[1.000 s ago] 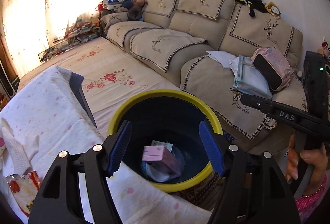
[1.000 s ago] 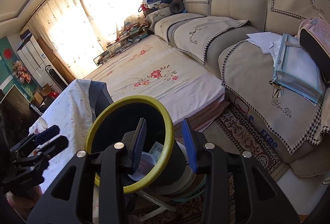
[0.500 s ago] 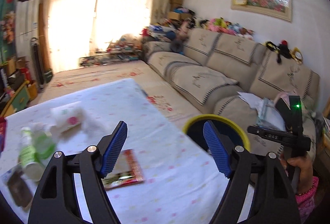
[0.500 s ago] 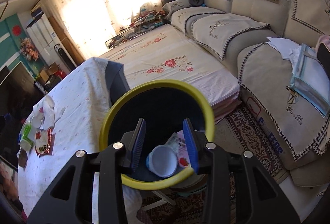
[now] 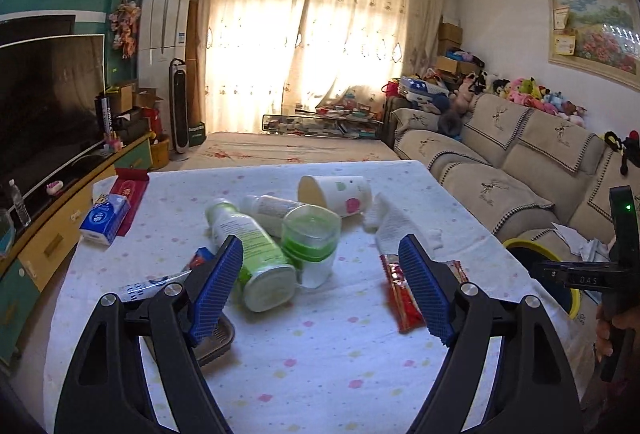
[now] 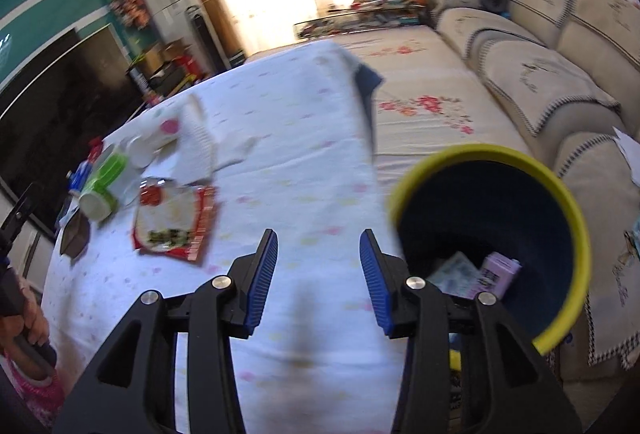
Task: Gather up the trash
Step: 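Move the right tool to the red snack wrapper and grasp it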
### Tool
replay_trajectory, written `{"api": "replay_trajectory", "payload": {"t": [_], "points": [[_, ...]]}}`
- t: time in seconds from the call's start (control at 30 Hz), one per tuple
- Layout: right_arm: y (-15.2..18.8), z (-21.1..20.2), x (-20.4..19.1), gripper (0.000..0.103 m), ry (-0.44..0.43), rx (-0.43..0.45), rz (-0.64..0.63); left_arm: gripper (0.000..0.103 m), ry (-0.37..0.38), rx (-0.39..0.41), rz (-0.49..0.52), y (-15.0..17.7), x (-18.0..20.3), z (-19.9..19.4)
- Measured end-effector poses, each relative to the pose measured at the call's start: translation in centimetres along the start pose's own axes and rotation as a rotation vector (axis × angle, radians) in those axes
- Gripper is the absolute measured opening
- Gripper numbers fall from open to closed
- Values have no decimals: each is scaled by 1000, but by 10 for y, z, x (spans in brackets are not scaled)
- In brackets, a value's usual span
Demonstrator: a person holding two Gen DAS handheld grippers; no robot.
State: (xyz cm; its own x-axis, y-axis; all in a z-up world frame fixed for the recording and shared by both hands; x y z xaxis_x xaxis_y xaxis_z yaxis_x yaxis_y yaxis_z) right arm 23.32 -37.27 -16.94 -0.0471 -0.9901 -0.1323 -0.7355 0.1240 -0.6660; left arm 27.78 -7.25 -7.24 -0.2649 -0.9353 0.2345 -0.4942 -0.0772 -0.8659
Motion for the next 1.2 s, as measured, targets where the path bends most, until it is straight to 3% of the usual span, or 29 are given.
{"api": "replay_trajectory", "payload": {"t": [0.1, 0.33, 0.67, 1.0, 1.07, 1.2], "points": [[-12, 16, -32, 48, -45, -27, -52, 79, -2, 12, -26, 7, -13, -1], [-33, 42, -92, 89, -76, -59, -143, 82, 26, -1, -68, 10, -16, -1], [-35, 84, -131, 91, -41, -173, -173, 82, 1, 14, -79, 13, -19, -6], [-31, 97, -152, 95, 9, -186, -231, 82, 9, -2, -108, 17, -22, -6], [-29, 96, -155, 93, 22, -181, -242, 82, 11, -3, -114, 17, -24, -7], [-27, 92, -158, 78, 22, -172, -244, 82, 14, -3, -118, 18, -24, -7]]}}
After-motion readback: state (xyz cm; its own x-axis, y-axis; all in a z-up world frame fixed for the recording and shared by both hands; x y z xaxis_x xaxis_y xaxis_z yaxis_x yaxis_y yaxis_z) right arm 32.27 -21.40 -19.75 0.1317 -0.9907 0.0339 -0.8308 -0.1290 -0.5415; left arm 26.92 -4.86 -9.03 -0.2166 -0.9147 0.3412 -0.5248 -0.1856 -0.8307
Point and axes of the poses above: each gripper's, at about its wrist camera, not at the fingertips, and z roughly the way its jaws point, x to its right, y to its underside, the point moved 2 cm from there along z, roughly the way its jaws point, and after that the axes turned 9 degrees about -z, right-handed, at the moved point
